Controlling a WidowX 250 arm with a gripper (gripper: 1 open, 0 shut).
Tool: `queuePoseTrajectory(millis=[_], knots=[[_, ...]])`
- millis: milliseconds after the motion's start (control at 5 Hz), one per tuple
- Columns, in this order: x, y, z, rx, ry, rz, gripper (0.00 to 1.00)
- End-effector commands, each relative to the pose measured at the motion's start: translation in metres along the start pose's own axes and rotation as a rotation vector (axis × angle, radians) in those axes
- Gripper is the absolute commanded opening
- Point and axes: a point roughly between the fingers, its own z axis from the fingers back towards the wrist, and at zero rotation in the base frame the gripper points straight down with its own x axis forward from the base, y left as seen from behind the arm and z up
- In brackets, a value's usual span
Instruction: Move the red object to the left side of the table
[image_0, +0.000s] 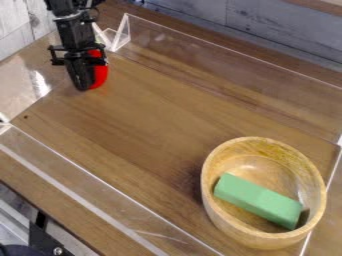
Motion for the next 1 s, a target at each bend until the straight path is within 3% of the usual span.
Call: queuePoseTrajectory(millis=[0, 400, 600, 800], knots=[[-0.001, -0.003, 0.002, -0.01, 0.024, -0.05, 0.0], [-0.009, -0.002, 0.005, -0.045, 0.073, -0.103, 0.0], [-0.016, -0.009, 0.005, -0.055, 0.077, -0.092, 1.0], [-0.022, -0.018, 0.007, -0.067, 0.074, -0.085, 1.0]])
